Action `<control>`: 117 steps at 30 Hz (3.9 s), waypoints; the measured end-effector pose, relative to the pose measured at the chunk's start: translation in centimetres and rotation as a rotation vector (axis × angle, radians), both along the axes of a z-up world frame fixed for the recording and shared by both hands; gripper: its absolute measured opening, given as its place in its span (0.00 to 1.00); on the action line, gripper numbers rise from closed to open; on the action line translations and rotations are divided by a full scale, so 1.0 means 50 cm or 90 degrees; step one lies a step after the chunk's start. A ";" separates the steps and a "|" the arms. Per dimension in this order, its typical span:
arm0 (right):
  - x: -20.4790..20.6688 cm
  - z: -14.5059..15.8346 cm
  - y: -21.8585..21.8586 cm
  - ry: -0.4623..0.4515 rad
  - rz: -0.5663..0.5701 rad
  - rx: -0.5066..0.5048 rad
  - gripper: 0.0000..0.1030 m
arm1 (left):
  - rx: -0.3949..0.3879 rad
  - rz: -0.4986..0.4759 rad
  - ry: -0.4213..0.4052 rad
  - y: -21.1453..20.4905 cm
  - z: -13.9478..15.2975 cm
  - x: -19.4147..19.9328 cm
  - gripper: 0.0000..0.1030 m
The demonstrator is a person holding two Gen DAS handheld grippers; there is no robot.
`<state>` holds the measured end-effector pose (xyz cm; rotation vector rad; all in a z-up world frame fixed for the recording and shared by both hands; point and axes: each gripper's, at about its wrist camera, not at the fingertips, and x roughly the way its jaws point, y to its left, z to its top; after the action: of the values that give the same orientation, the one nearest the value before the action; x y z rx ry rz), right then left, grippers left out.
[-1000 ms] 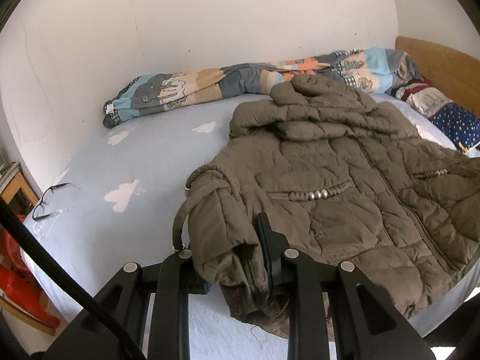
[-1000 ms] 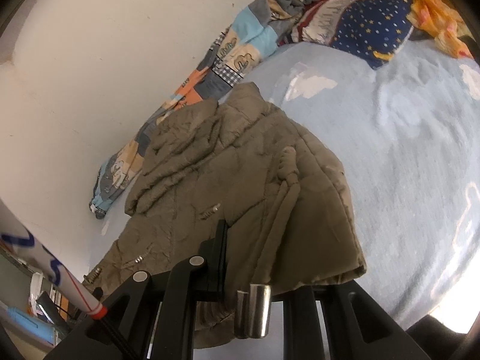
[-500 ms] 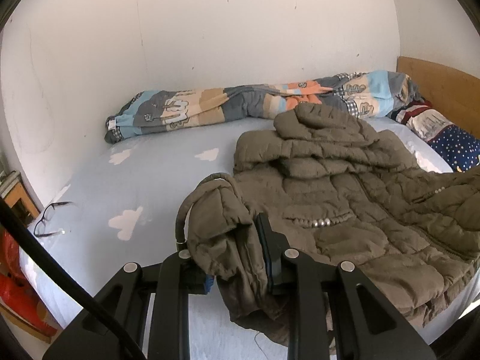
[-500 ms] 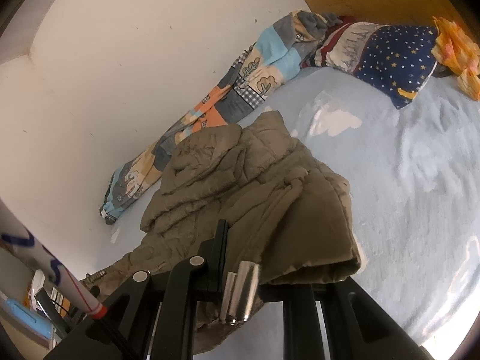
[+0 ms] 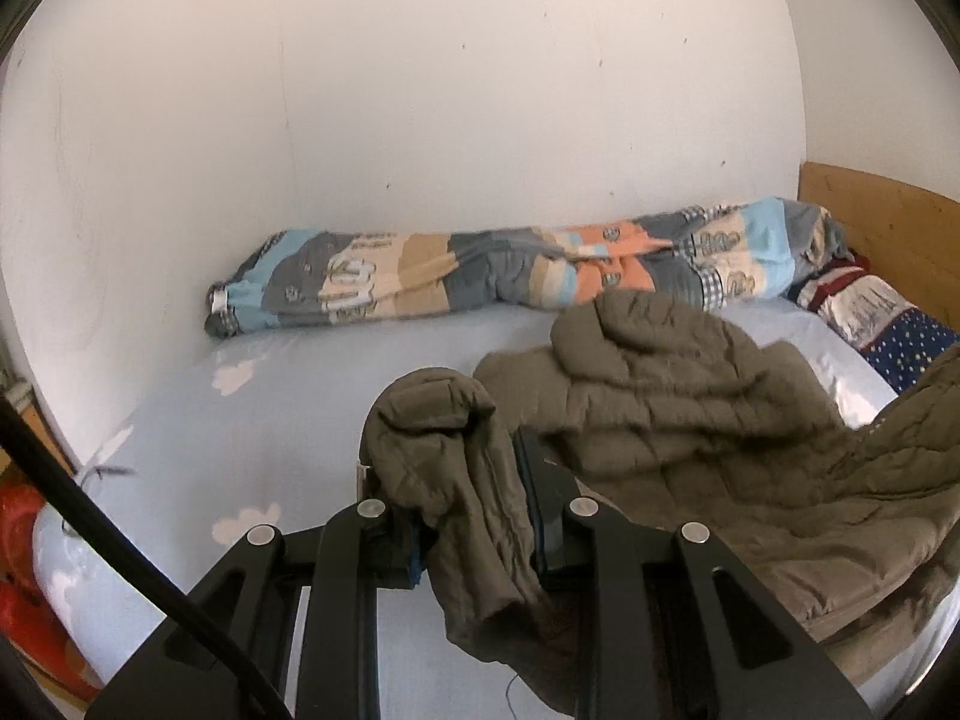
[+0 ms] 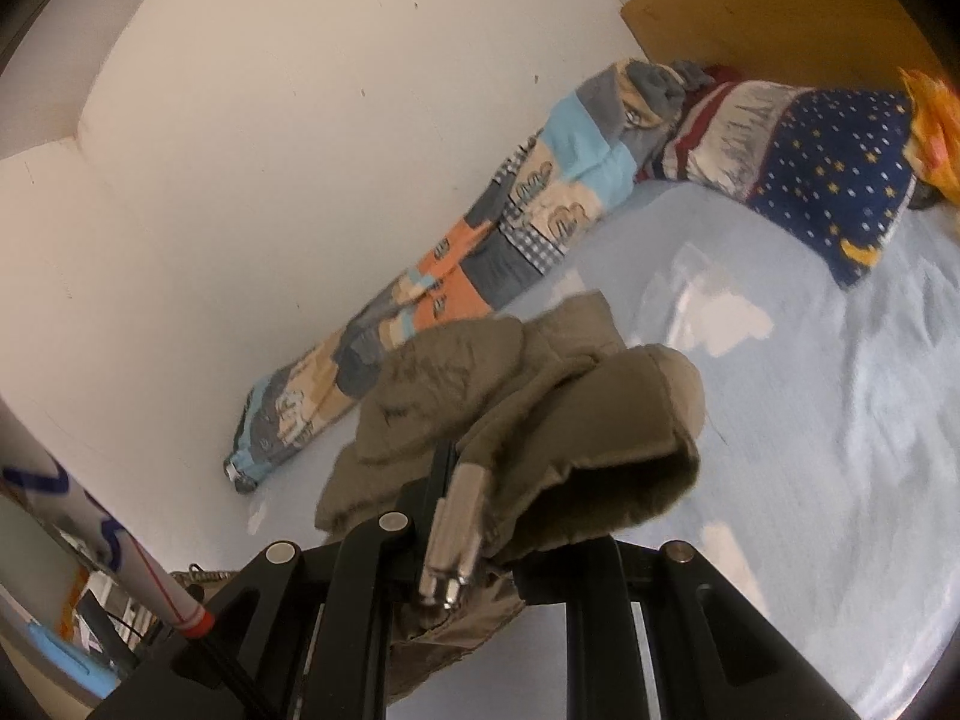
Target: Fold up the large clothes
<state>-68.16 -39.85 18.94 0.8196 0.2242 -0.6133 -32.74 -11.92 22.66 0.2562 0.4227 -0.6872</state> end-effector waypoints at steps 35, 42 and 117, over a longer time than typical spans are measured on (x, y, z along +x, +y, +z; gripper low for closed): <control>0.442 -0.067 -0.443 0.124 -0.047 0.000 0.16 | 0.011 0.083 0.038 -0.402 -0.119 0.444 0.41; 0.495 -0.127 -0.492 0.163 -0.049 0.010 0.16 | 0.015 0.093 0.062 -0.401 -0.144 0.479 0.61; 0.549 -0.131 -0.259 0.273 0.190 -0.023 0.07 | 0.180 -0.102 0.205 -0.464 -0.202 0.409 0.89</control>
<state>-40.72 -52.82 12.39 0.5962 0.7109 -0.5037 -12.27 -35.13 12.56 0.4524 0.8154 -0.8296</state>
